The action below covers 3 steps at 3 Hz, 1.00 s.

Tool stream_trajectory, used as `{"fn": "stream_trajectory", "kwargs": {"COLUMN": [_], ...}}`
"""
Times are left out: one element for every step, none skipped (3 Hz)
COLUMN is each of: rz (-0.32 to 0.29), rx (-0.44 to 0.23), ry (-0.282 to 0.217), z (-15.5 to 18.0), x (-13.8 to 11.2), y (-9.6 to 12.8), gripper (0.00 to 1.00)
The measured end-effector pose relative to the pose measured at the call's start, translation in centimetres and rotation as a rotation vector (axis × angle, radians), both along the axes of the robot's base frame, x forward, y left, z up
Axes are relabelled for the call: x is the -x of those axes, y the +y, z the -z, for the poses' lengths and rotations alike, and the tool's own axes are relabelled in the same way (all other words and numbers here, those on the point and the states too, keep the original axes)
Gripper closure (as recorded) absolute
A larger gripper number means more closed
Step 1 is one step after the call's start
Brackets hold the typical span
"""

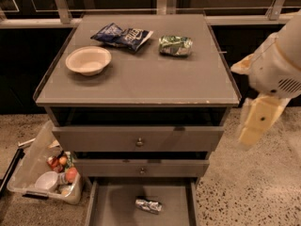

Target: Pick redbull can from bottom drawer and place on counter

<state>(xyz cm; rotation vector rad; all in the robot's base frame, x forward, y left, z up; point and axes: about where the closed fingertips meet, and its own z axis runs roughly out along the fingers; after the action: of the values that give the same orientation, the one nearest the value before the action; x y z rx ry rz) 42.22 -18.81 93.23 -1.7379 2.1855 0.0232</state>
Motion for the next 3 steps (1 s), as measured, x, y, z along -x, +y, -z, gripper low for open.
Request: {"fn": "stream_trajectory", "kwargs": {"rz": [-0.058,-0.087,-0.075], "rx": [-0.072,-0.142,-0.177], "ry": [-0.01,-0.035,-0.069], "z": [4.3,8.7,13.6], "x": [2.1,3.3,3.0], "y": [2.6,4.2,5.1], "gripper": [0.0,0.0,0.0]}}
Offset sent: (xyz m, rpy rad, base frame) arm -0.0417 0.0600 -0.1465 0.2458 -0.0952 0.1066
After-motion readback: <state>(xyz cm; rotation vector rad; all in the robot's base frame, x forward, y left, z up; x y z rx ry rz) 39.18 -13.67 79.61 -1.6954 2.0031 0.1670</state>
